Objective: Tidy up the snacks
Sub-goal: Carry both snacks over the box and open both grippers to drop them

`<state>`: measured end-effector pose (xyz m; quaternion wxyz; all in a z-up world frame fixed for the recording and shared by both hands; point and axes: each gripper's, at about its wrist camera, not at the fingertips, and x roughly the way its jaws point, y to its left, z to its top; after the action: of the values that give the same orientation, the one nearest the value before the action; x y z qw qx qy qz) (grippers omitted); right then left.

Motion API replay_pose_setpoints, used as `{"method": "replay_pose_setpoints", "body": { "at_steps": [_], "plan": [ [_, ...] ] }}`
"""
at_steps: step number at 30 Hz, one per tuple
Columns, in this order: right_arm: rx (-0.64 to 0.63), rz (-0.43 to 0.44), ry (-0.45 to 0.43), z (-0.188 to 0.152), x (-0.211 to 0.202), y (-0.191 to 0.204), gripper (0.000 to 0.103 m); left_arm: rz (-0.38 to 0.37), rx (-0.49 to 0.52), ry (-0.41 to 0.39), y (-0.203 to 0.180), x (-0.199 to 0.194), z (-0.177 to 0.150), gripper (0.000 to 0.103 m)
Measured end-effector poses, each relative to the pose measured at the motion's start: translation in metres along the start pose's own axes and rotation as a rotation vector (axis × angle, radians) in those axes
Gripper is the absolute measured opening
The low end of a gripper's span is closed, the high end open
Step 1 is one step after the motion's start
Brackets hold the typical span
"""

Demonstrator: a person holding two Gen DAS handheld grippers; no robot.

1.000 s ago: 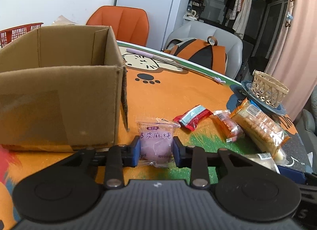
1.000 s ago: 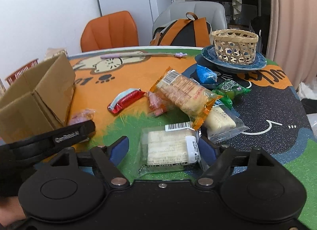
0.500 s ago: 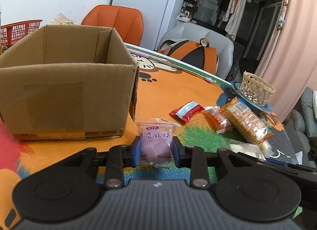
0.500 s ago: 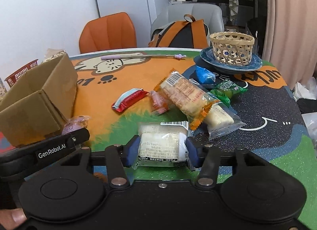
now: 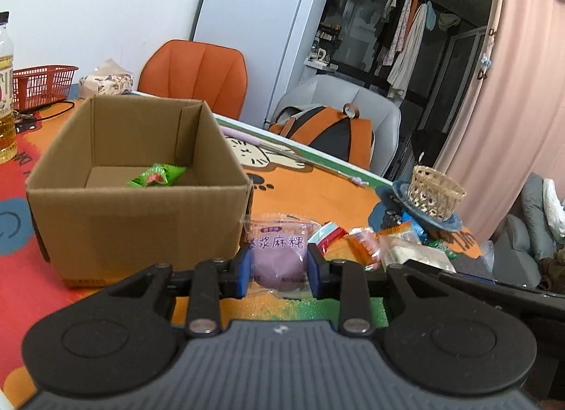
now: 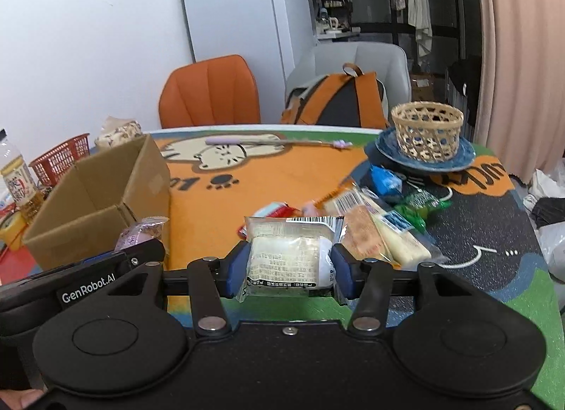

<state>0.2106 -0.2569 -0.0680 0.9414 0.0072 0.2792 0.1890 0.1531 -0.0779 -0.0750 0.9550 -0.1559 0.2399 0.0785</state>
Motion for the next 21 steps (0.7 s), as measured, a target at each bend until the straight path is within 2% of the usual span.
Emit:
{"method": "replay_pose_setpoints", "body": {
  "at_steps": [5,15,21],
  "plan": [
    [-0.004,0.017,-0.018,0.007,-0.002,0.008,0.05,-0.01,0.002,-0.009,0.004,-0.006,0.006,0.03],
    [-0.022,0.049,-0.025,0.011,0.0,0.027,0.05,0.016,-0.023,-0.019,0.022,-0.018,0.007,0.03],
    [-0.037,0.073,-0.043,0.016,-0.003,0.04,0.05,0.009,-0.023,-0.058,0.026,-0.035,0.015,0.029]
  ]
}}
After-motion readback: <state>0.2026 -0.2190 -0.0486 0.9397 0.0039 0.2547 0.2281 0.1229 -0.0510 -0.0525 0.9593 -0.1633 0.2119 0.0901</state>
